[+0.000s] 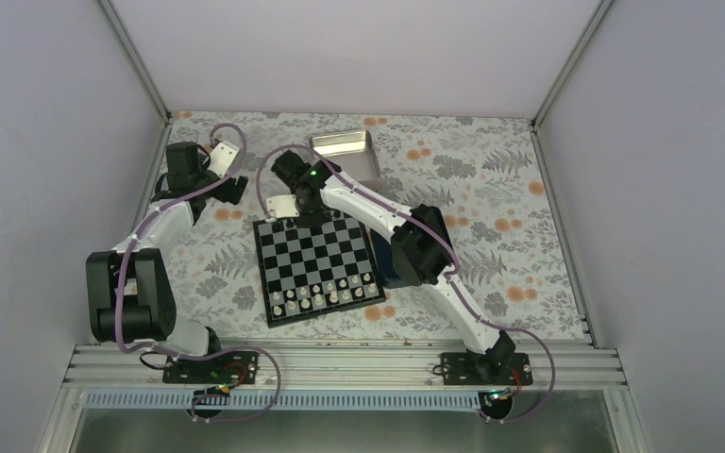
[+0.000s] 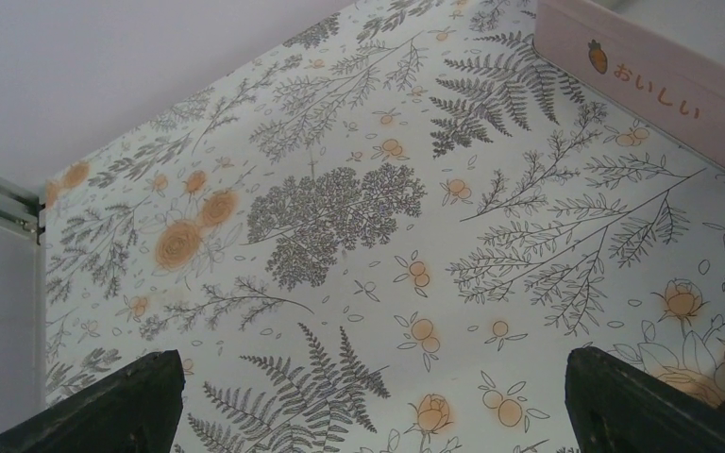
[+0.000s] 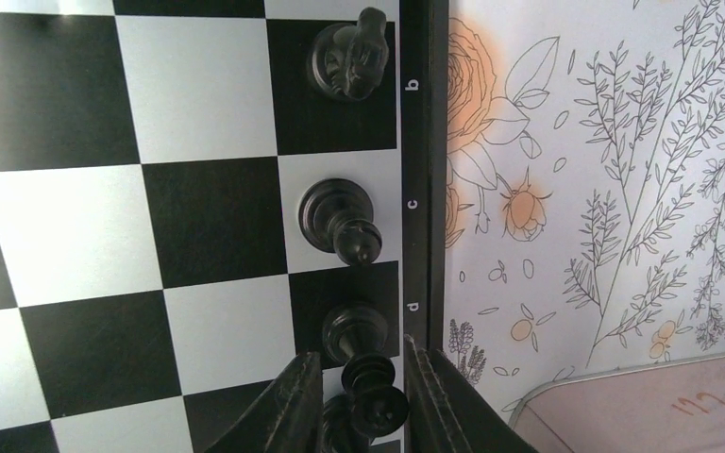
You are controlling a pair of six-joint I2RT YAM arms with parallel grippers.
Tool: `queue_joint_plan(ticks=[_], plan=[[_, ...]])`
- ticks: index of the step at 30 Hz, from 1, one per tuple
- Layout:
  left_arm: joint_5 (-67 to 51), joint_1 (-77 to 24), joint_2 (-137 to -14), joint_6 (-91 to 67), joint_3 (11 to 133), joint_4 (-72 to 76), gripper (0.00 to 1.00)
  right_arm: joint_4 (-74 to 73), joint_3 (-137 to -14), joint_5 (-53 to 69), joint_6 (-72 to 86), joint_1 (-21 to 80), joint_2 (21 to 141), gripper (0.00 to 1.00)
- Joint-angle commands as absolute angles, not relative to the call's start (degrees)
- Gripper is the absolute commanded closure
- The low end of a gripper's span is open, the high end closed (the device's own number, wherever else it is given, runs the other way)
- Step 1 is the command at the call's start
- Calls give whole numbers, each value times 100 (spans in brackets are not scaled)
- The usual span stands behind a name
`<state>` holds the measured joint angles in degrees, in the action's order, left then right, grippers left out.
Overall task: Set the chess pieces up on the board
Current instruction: Place the chess piece on the chessboard.
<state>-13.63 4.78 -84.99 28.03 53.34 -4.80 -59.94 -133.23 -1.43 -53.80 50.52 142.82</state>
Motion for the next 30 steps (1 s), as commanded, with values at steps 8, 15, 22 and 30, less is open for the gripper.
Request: queue_joint_plan(ticks=[8, 15, 22, 30], plan=[[-1480, 538, -8363, 2821, 5306, -350, 0, -5911, -13332, -2, -5396, 5015, 14233, 70], [-1463, 542, -8399, 2831, 5384, -376, 0, -5769, -13219, -127, -5351, 5007, 14029, 62], [-1426, 548, -8401, 2825, 5504, -400, 0, -5658, -13072, -112, -5101, 4788, 13218, 52], [-1412, 520, -8578, 2904, 5862, -533, 0, -6370, -11727, 465, -5034, 3555, 11608, 49]])
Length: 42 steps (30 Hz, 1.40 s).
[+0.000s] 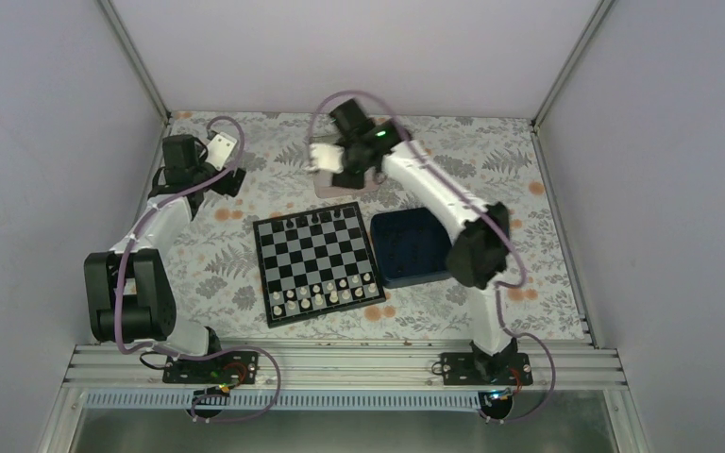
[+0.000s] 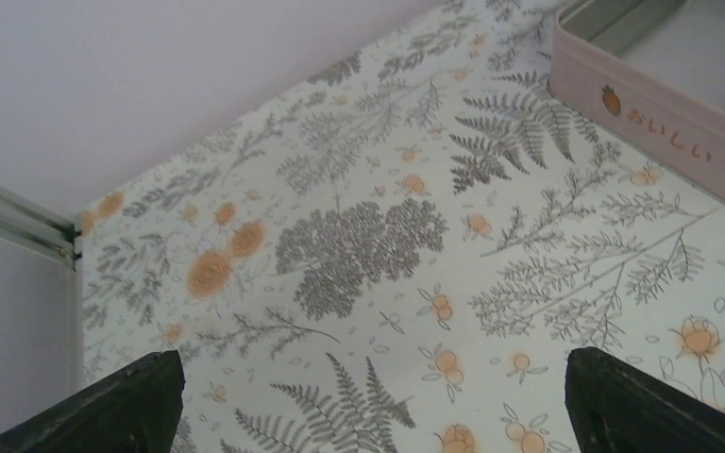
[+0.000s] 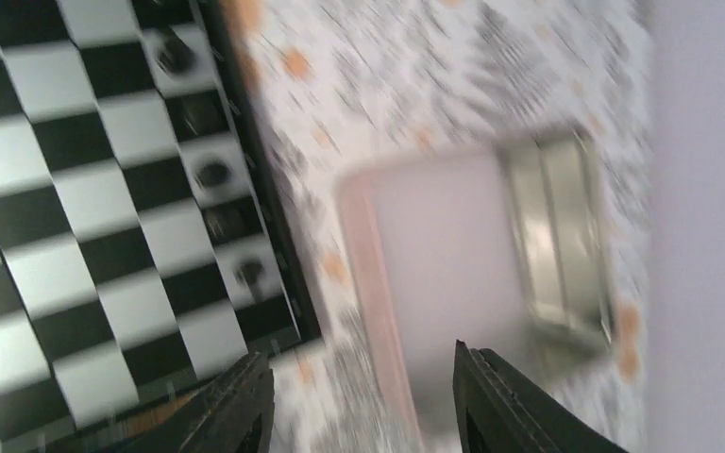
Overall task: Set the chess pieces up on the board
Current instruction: Place the chess piece on the chessboard, then pick up the chess piece from the storage box.
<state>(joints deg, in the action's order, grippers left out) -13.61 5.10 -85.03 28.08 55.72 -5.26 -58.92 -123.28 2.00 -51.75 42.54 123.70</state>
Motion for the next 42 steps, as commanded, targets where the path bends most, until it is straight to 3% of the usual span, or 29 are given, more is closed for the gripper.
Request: queue_joint_plan(ticks=[1, 11, 18, 42], plan=[[-1393, 507, -8608, 2913, 5907, -547, 0, -6410, -11454, 433, -5019, 3380, 11425, 49], [-1145, 188, -9028, 2870, 6351, -624, 0, -6389, -8629, 372, -4939, 2386, 9737, 48], [-914, -90, -9192, 2845, 6446, -600, 0, -5616, -7573, 151, -4724, 2373, 9580, 48], [-755, -108, -9198, 2821, 6356, -615, 0, -5308, -7148, 314, -4689, 2329, 10328, 63]])
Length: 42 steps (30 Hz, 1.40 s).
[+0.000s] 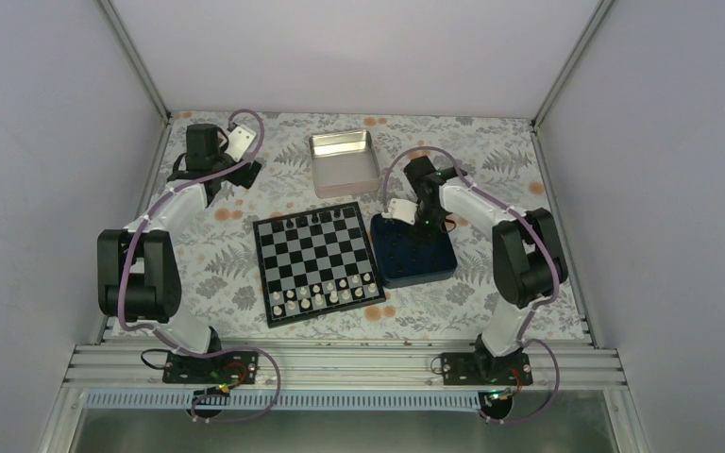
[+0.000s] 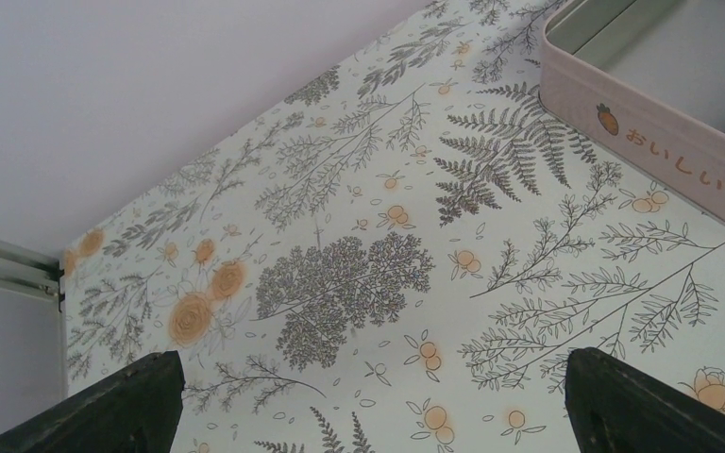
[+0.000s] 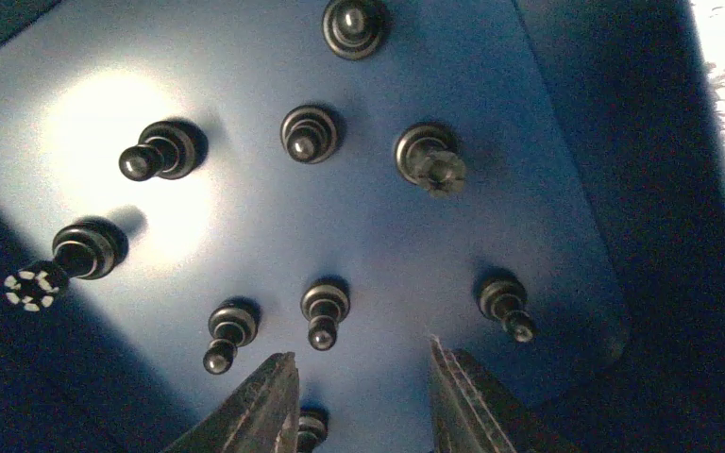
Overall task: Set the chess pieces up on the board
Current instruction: Pick up the chess piece from the storage box.
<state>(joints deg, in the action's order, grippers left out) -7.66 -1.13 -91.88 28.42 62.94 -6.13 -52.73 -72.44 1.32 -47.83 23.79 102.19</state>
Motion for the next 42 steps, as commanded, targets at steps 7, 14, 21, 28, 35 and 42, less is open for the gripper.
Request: queue_joint_plan(ticks=[7, 14, 21, 28, 35, 42], plan=[[-754, -106, -9188, 2820, 6337, -612, 0, -5310, -7027, 366, -4658, 2329, 10407, 64], [-745, -112, -9186, 2817, 6357, -648, 0, -5177, -6937, 432, -4676, 2313, 10510, 71], [-712, -106, -9191, 2834, 6350, -650, 0, -5050, -6925, 519, -4722, 2280, 10643, 75], [-714, -106, -9191, 2836, 6330, -640, 0, -5062, -7011, 582, -4746, 2250, 10672, 87], [-720, -105, -9177, 2848, 6335, -615, 0, -5414, -7306, 554, -4747, 2255, 10502, 94], [-728, -96, -9117, 2872, 6270, -571, 0, -6206, -8331, 421, -4765, 2400, 10434, 95]])
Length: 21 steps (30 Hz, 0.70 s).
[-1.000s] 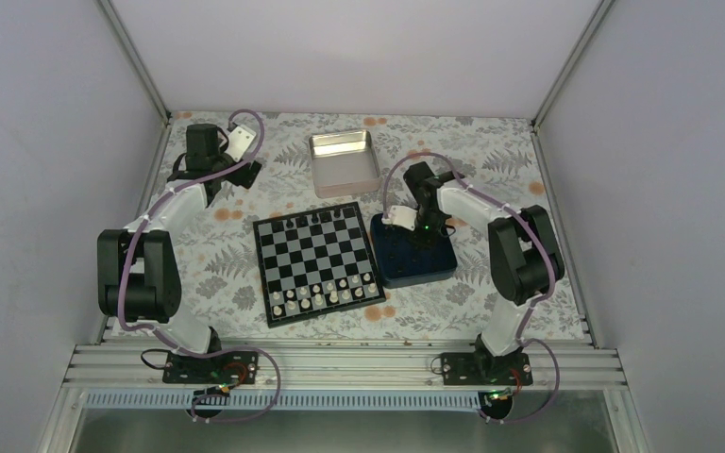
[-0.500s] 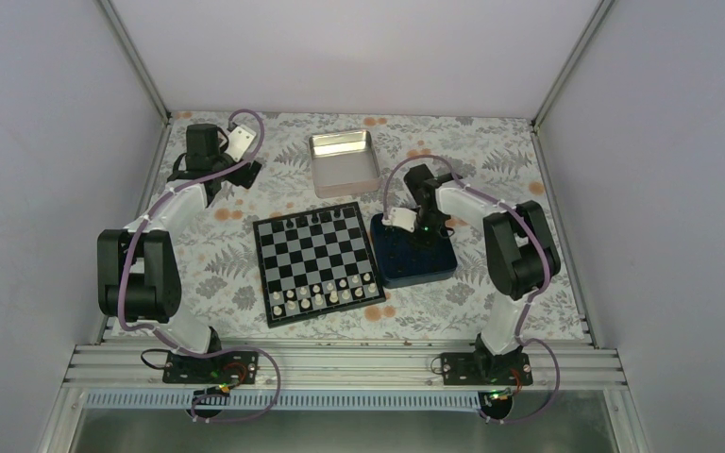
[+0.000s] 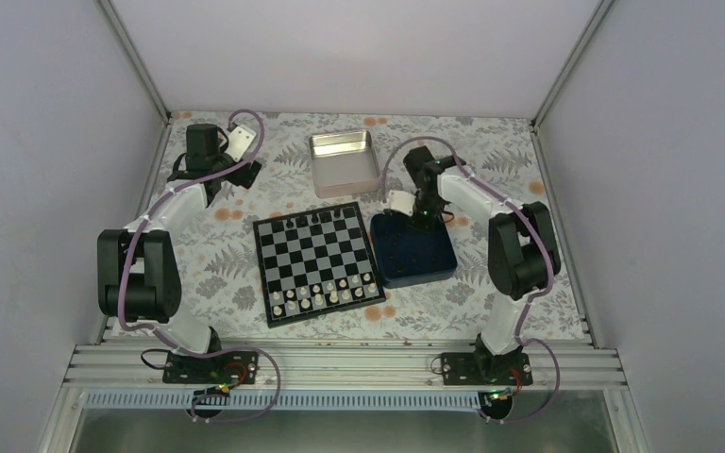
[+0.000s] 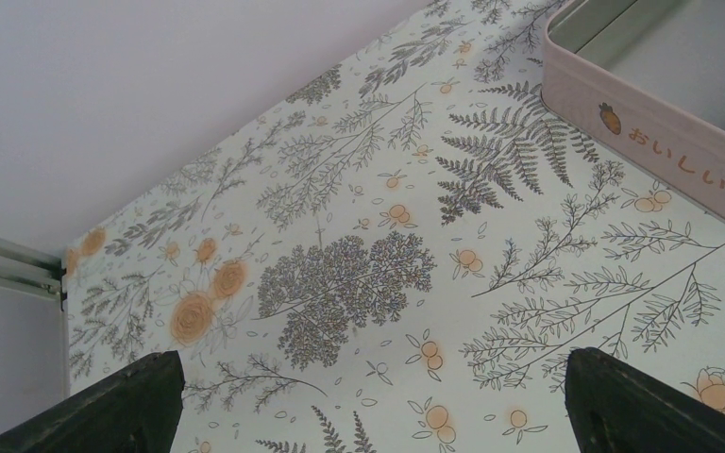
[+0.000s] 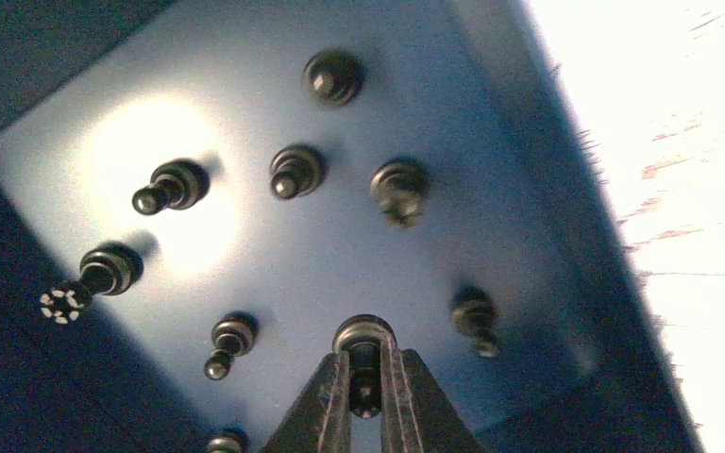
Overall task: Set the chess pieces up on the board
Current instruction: Pick up the chess piece from the storage box, then place the chess piece on the chessboard.
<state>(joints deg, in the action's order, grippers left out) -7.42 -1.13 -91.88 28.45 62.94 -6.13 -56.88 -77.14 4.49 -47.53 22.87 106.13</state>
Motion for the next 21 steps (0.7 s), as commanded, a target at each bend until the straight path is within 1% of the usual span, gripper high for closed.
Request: queue_joint_plan(ticks=[1, 5, 13, 17, 21], plan=[[-729, -97, -9093, 2878, 6272, -567, 0, -6326, -8539, 380, -4768, 2452, 10460, 95], [-749, -97, -9033, 2884, 6264, -572, 0, -6699, -9500, 245, -4822, 2829, 10717, 95], [-771, -68, -8876, 2908, 6189, -551, 0, -7164, -11262, 174, -4910, 3596, 11902, 95], [-814, -29, -8801, 2903, 6145, -562, 0, -7238, -11789, 155, -4939, 3783, 12499, 94], [-872, -20, -8742, 2894, 6064, -539, 0, -7185, -11962, 172, -4966, 3866, 12927, 94]])
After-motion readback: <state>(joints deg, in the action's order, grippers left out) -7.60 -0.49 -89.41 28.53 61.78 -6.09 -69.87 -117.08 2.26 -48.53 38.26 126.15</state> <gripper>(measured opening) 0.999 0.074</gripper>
